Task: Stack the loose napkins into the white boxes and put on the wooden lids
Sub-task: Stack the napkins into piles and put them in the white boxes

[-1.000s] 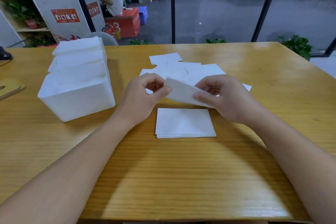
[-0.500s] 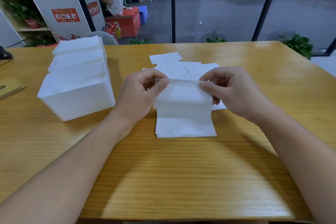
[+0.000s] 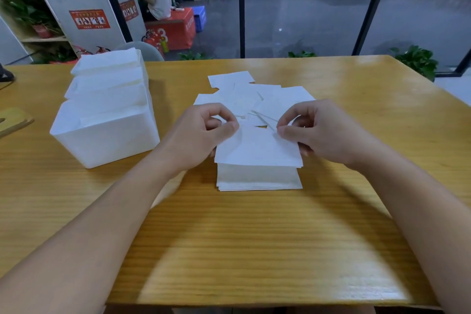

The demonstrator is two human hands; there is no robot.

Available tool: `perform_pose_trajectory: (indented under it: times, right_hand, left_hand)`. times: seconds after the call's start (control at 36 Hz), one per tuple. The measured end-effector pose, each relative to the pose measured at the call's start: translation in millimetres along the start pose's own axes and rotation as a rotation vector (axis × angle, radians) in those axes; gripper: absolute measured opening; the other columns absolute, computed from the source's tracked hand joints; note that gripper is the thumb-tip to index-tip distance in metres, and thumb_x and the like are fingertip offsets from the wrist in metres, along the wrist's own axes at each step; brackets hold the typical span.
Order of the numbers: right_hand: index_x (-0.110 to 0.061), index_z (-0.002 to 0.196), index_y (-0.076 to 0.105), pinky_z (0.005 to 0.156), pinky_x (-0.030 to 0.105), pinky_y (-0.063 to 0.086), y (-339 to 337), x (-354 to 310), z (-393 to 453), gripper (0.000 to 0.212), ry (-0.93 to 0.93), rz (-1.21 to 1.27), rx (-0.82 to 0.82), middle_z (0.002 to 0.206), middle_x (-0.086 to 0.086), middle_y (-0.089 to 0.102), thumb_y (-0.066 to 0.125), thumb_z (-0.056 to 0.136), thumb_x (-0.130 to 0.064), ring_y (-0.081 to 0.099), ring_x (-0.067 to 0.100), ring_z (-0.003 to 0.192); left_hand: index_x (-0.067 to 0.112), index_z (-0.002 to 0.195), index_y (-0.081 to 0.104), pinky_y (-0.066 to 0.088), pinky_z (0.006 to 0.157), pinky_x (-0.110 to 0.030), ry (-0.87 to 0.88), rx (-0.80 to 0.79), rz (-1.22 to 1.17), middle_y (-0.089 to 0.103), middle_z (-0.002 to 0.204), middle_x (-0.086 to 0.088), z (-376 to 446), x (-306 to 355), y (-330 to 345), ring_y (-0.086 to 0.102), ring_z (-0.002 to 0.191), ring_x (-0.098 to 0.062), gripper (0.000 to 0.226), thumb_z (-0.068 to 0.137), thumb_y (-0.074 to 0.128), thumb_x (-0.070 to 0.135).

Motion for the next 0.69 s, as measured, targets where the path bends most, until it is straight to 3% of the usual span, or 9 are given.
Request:
perform_pose_trajectory:
  times: [0.11,0.19,0.33,0.39,0.47,0.53,0.58,0.64,0.69]
  right_hand:
    - [-0.024,0.096,0.079,0.067,0.047,0.051,-2.3,-2.4,-1.3,0.014,-0.017,0.041,0.022,0.079,-0.001,0.073,0.080,0.097,-0.038,0.063,0.018,0.066]
    - [-0.031,0.104,0.078,0.080,0.032,0.054,-3.8,-15.6,-4.5,0.027,-0.120,-0.102,0.033,0.111,-0.013,0.072,0.083,0.089,-0.054,0.067,0.005,0.095]
    - [-0.030,0.110,0.073,0.105,0.031,0.043,18.7,-37.2,-18.0,0.043,-0.314,-0.182,-0.202,0.132,-0.012,0.063,0.095,0.077,-0.046,0.056,0.013,0.130]
    - [-0.036,0.103,0.074,0.102,0.024,0.042,29.1,-33.0,-18.7,0.033,-0.313,-0.261,-0.236,0.129,-0.018,0.064,0.096,0.079,-0.041,0.056,0.006,0.129]
    - [-0.036,0.093,0.074,0.089,0.021,0.044,29.1,-26.9,-14.2,0.017,-0.337,-0.258,-0.164,0.111,-0.014,0.070,0.088,0.089,-0.028,0.062,0.008,0.109]
    - [-0.033,0.091,0.075,0.080,0.015,0.043,23.2,-24.8,-11.6,0.012,-0.326,-0.213,-0.123,0.100,-0.012,0.073,0.084,0.093,-0.026,0.064,0.012,0.100]
    - [-0.030,0.091,0.076,0.074,0.012,0.043,18.8,-25.0,-10.6,0.008,-0.327,-0.186,-0.100,0.095,-0.012,0.075,0.083,0.095,-0.028,0.065,0.012,0.096]
    - [-0.028,0.090,0.077,0.071,0.012,0.044,17.5,-25.1,-8.9,0.008,-0.333,-0.168,-0.079,0.093,-0.011,0.076,0.082,0.097,-0.027,0.067,0.012,0.093]
    - [-0.027,0.089,0.077,0.070,0.013,0.045,17.9,-24.3,-7.0,0.009,-0.335,-0.148,-0.052,0.091,-0.010,0.076,0.080,0.098,-0.025,0.069,0.012,0.090]
  left_hand:
    - [0.027,0.107,0.076,0.041,0.063,-0.036,0.010,0.000,-0.003,0.044,0.058,-0.005,-0.1,-0.8,-0.7,0.045,0.051,-0.015,0.009,0.106,0.071,0.035]
    - [0.029,0.108,0.076,0.042,0.067,-0.034,-0.014,-0.016,0.024,0.042,0.056,-0.002,0.4,-6.3,2.2,0.048,0.052,-0.014,0.008,0.106,0.071,0.035]
    - [0.028,0.105,0.077,0.044,0.062,-0.027,-0.062,-0.048,0.016,0.040,0.056,-0.003,-0.2,-9.1,6.8,0.044,0.054,-0.016,0.007,0.105,0.073,0.034]
    - [0.027,0.103,0.078,0.044,0.058,-0.022,-0.068,-0.056,0.000,0.039,0.059,-0.008,-0.9,-7.9,8.4,0.041,0.056,-0.017,0.008,0.105,0.073,0.033]
    - [0.026,0.102,0.079,0.048,0.063,-0.031,-0.086,-0.074,-0.014,0.043,0.063,-0.012,0.1,-10.4,10.6,0.042,0.060,-0.020,0.010,0.104,0.074,0.035]
    - [0.027,0.101,0.080,0.052,0.069,-0.041,-0.086,-0.071,-0.020,0.063,0.072,-0.016,0.5,-9.8,10.9,0.053,0.064,-0.026,0.015,0.104,0.074,0.040]
    - [0.030,0.101,0.082,0.057,0.088,-0.051,-0.069,-0.030,0.031,0.080,0.100,-0.004,1.0,-7.7,7.3,0.069,0.091,-0.033,0.029,0.104,0.067,0.055]
    - [0.036,0.103,0.084,0.053,0.103,-0.046,-0.037,0.027,0.062,0.078,0.116,0.012,1.2,-2.9,1.5,0.068,0.112,-0.018,0.044,0.106,0.053,0.066]
    - [0.036,0.105,0.085,0.047,0.102,-0.037,0.021,0.038,0.007,0.075,0.122,0.019,1.0,4.8,-1.0,0.063,0.115,-0.005,0.052,0.109,0.042,0.065]
Point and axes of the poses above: each hand's wrist, its own z-axis towards the middle knuckle, its own y-axis out of the palm, x = y × z, the point moved 8 cm from there along z, towards the middle knuckle
